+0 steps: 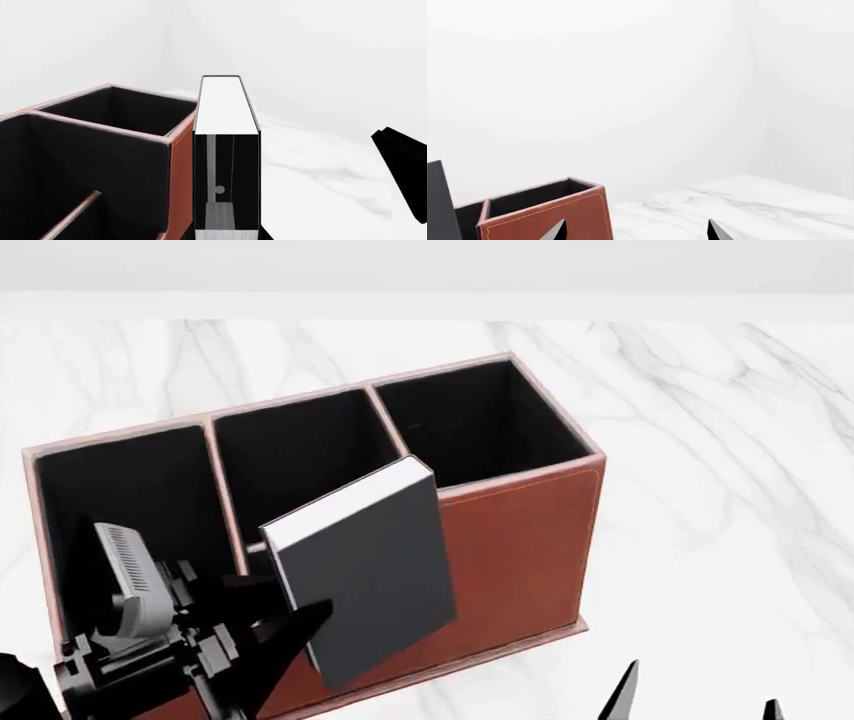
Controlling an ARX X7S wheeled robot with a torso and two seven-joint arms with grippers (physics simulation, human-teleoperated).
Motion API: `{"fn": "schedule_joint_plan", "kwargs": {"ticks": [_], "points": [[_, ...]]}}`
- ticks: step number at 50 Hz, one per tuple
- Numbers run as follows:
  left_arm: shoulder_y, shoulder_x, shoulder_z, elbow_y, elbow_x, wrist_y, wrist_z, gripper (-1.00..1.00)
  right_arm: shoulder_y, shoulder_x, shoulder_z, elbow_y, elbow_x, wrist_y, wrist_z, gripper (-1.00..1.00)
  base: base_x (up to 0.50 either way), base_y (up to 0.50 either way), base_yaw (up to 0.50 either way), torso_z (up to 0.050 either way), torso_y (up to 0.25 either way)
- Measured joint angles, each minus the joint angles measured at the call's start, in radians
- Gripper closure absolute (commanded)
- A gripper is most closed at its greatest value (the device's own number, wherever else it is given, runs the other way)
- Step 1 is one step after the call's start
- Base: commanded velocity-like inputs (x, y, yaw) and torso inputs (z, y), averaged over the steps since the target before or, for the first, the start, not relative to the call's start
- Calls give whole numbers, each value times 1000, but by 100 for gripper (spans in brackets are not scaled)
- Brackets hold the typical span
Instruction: Pick up the book and place it in the back compartment of the caddy.
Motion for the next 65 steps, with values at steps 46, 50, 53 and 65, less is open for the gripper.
{"fn": "schedule_joint_plan", "kwargs": {"ticks": [46,50,53,65], "points": [[-31,-104,-1,48,-2,-64,-14,100,22,-4,-14,16,-45,52,33,-100,0,0,0,0,1],[-32,-106,0,50,-2,-66,-15,100,23,-4,-15,16,-49,60,37,-100,0,0,0,0,0],[-32,-109,2,52,-1,-66,-9,100,25,-4,-16,17,-54,64,41,-100,0,0,0,3,4],[-69,-121,31,1,9,-55,134,100,28,-4,-21,24,-63,64,44,-100,0,0,0,0,1]]}}
